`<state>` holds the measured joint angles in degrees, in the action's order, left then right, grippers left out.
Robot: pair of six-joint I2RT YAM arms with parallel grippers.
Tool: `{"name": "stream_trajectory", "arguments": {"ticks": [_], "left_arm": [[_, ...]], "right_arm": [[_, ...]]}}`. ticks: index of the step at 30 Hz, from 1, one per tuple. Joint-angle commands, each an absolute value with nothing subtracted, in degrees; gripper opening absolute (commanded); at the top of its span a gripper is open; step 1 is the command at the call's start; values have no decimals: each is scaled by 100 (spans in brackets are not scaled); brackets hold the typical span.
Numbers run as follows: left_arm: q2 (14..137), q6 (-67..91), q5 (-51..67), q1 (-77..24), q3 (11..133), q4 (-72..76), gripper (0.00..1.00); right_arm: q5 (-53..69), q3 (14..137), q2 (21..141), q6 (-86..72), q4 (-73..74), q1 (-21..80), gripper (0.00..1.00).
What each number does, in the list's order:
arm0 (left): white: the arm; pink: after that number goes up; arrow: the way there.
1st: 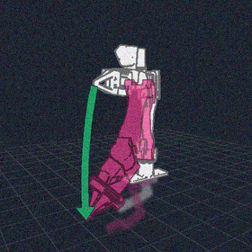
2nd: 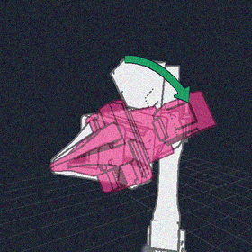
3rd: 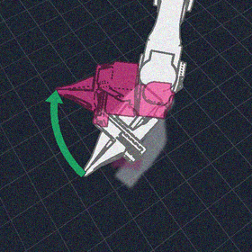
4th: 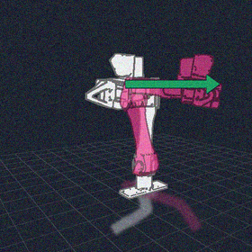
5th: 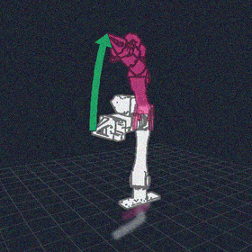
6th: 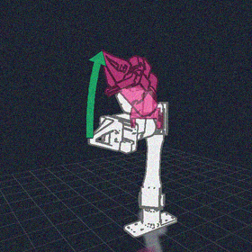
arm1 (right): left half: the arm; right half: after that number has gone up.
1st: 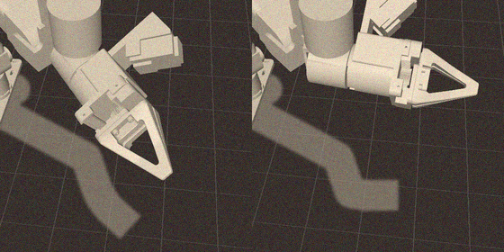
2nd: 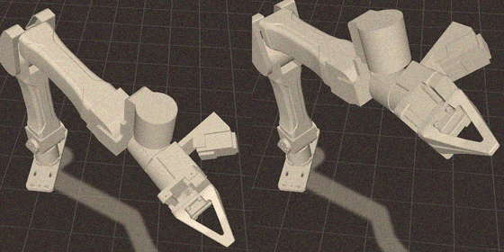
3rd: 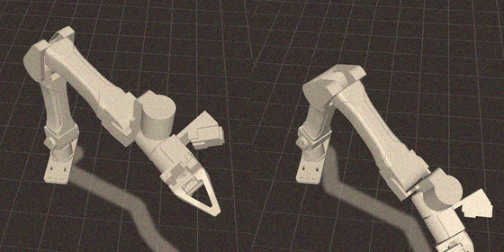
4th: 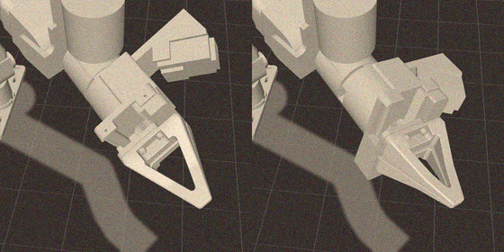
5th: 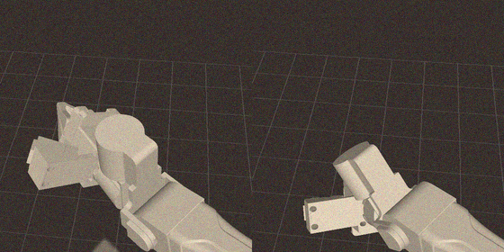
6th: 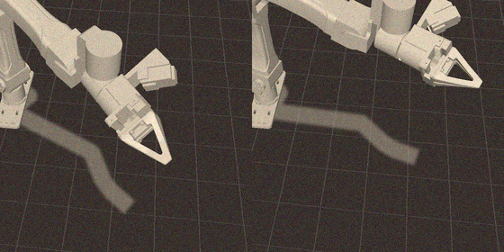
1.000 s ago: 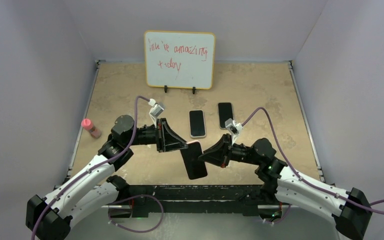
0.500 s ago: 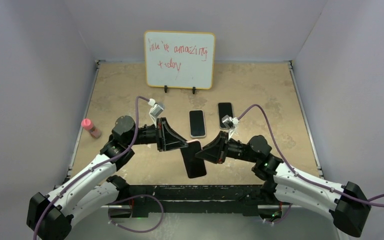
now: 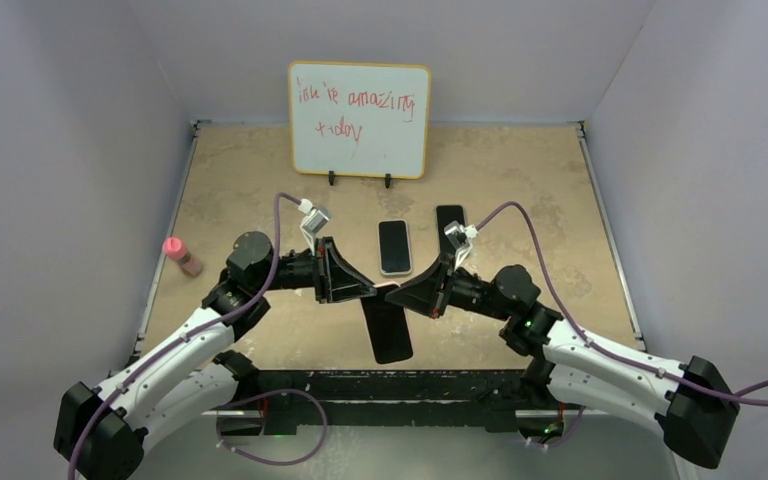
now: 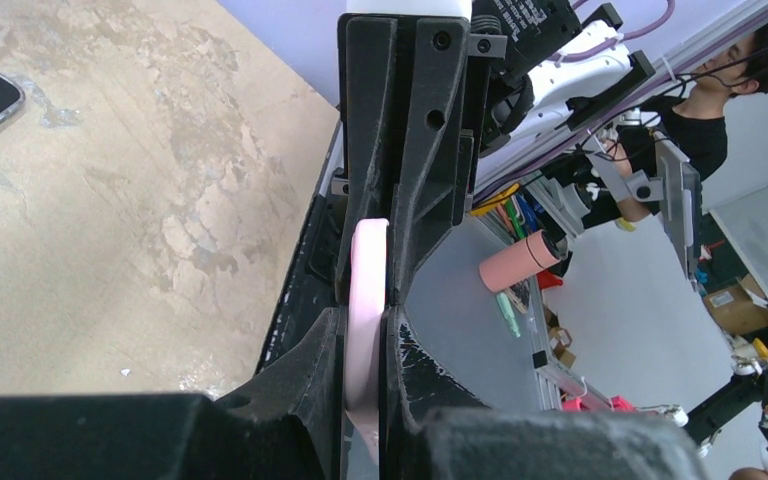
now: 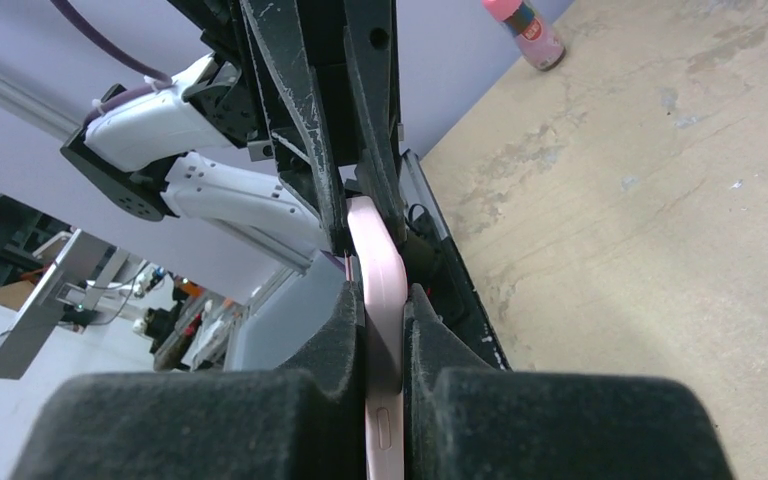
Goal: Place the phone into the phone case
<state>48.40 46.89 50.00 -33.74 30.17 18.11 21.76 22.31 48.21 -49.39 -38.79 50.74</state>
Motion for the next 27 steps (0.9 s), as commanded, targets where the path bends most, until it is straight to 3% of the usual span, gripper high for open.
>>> {"name": "stream_trajectory", "arguments": {"ticks": [1,9,10,11,13,16,20,27], "left_arm": [[4795,4665,4795,-3418,3135,1854,0],[4752,4435,4511,-3418,3426,1099,0],[4755,4429,4434,-3419,3465,962,5],[4748,4425,4315,-3419,3538,796,18],[4707,4423,4120,-3419,3611,568,52],[4609,4463,4028,-3412,3662,463,68],[4600,4435,4048,-3419,3603,423,74],[4745,4621,4145,-3419,3235,919,76]], "right_arm": [[1747,2468,4899,-4968,-4256,5088,0],[1239,2636,4640,-4775,-3401,5089,0],[1243,2644,4639,-4790,-3377,5089,0],[1197,2638,4626,-4842,-3395,5089,0],[1062,2580,4575,-5019,-3410,5086,0],[698,2438,4440,-5196,-3477,5085,0],[270,2288,4316,-5460,-3784,5089,0],[106,2182,4550,-5804,-4690,5089,0]]}}
